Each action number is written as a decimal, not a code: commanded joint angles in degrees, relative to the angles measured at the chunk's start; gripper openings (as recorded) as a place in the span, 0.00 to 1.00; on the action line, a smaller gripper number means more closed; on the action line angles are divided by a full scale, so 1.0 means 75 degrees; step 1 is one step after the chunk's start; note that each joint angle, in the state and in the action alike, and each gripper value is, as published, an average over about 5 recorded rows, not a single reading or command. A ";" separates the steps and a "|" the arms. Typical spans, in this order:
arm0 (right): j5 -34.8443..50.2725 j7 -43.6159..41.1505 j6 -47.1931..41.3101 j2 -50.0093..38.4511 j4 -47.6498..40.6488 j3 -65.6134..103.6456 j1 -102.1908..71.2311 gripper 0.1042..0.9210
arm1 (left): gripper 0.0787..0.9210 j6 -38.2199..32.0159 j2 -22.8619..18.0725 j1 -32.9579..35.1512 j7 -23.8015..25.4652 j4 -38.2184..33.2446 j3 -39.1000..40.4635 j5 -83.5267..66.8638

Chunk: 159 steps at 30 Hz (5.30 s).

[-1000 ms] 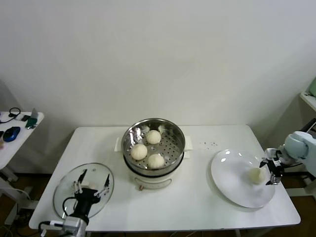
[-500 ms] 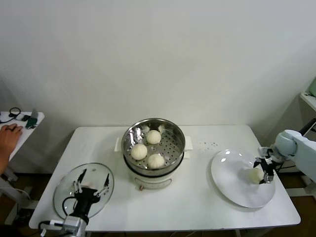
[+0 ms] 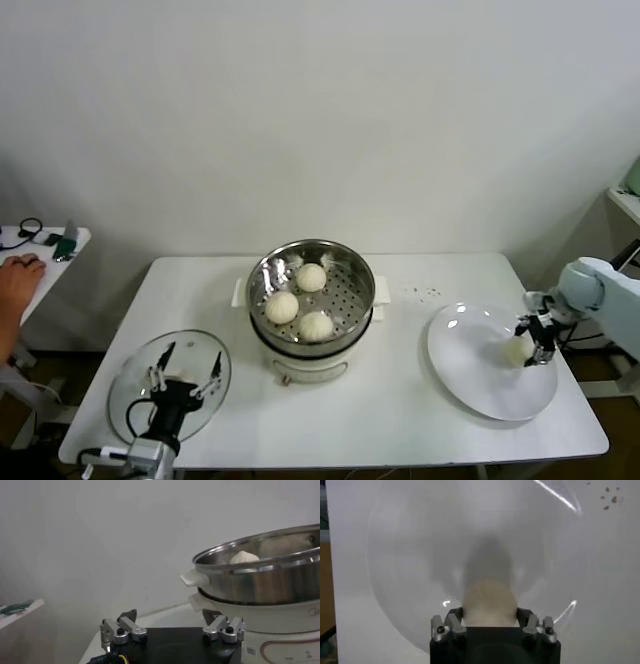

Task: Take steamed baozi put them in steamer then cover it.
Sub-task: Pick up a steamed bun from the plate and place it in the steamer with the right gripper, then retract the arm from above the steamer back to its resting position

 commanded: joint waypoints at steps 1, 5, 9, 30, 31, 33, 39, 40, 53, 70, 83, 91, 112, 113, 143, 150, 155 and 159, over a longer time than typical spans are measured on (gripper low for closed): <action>0.2387 0.0116 -0.0520 0.0103 0.0425 -0.2560 0.2746 0.73 | 0.88 -0.0001 -0.0006 -0.0001 0.0000 -0.0032 0.0063 -0.0012; 0.3882 0.0272 -0.0801 0.0689 0.0630 -0.4140 0.4618 0.73 | 0.88 0.0001 -0.0045 -0.0007 0.0007 -0.0076 0.0176 -0.0011; 0.5363 0.0405 -0.1117 0.1559 0.0904 -0.5469 0.5968 0.73 | 0.88 0.0018 -0.0096 0.0026 0.0024 -0.0219 0.0307 -0.0011; 0.8127 0.1151 -0.1836 0.5109 0.1104 -0.6472 0.6490 0.74 | 0.88 -0.0003 -0.0061 -0.0087 -0.0059 -0.0438 0.0589 0.0139; 0.8151 0.1155 -0.1843 0.5237 0.1062 -0.6487 0.6432 0.74 | 0.88 -0.0002 -0.0053 -0.0094 -0.0060 -0.0434 0.0578 0.0130; 0.8194 0.1153 -0.1846 0.5484 0.0977 -0.6541 0.6321 0.74 | 0.88 0.0003 -0.0033 -0.0114 -0.0064 -0.0426 0.0545 0.0109; 0.8212 0.1124 -0.1814 0.6109 0.0577 -0.6663 0.5943 0.74 | 0.88 0.0001 0.0030 -0.0153 -0.0069 -0.0411 0.0454 0.0018; 0.8220 0.1114 -0.1803 0.6207 0.0492 -0.6681 0.5889 0.74 | 0.88 -0.0002 0.0041 -0.0153 -0.0069 -0.0407 0.0443 0.0003; 0.7762 0.0956 -0.1645 0.6831 -0.0222 -0.6817 0.5176 0.74 | 0.88 -0.0027 0.0176 -0.0306 -0.0188 -0.0364 0.0339 -0.0148; 0.7371 0.1049 -0.1663 0.6779 -0.0193 -0.6782 0.4836 0.79 | 0.88 0.0038 0.0291 -0.0433 -0.0225 -0.0225 0.0321 -0.0179; 0.7455 0.0732 -0.1606 0.6185 0.0193 -0.6497 0.5537 0.88 | 0.88 0.0042 0.0371 -0.0439 -0.0231 -0.0172 0.0311 -0.0175; 0.7912 0.1761 -0.1260 0.4668 0.1062 -0.6070 0.6039 0.88 | 0.88 0.0015 0.0450 -0.0374 -0.0256 -0.0154 0.0320 -0.0138; 0.6002 0.7697 0.1436 -0.1051 0.4504 -0.0229 0.0954 0.88 | 0.88 0.0113 0.0330 -0.0017 -0.0170 -0.0667 0.0301 0.0583; 0.5834 0.7783 0.1411 -0.1160 0.4558 0.0663 0.0145 0.88 | 0.88 0.0143 0.0312 0.0011 -0.0150 -0.0717 0.0302 0.0615; 0.3509 0.7136 0.1341 0.3764 0.6507 1.3991 -1.2470 0.88 | 0.88 0.0666 0.0867 0.0629 0.0651 -0.0676 -0.0306 1.0540; 0.3259 0.6815 0.1585 0.4297 0.6377 1.4058 -1.2792 0.88 | 0.88 0.0502 0.0428 0.0596 0.0000 0.0259 -0.0173 1.0967; 0.3153 0.6694 0.1598 0.4383 0.6395 1.3925 -1.2790 0.88 | 0.88 -0.0015 0.0253 0.0144 -0.0646 0.1216 -0.0321 1.0754; 0.3063 0.6696 0.1593 0.4415 0.6414 1.3776 -1.2777 0.88 | 0.88 -0.0350 0.0193 -0.0153 -0.0918 0.1778 -0.0375 1.0649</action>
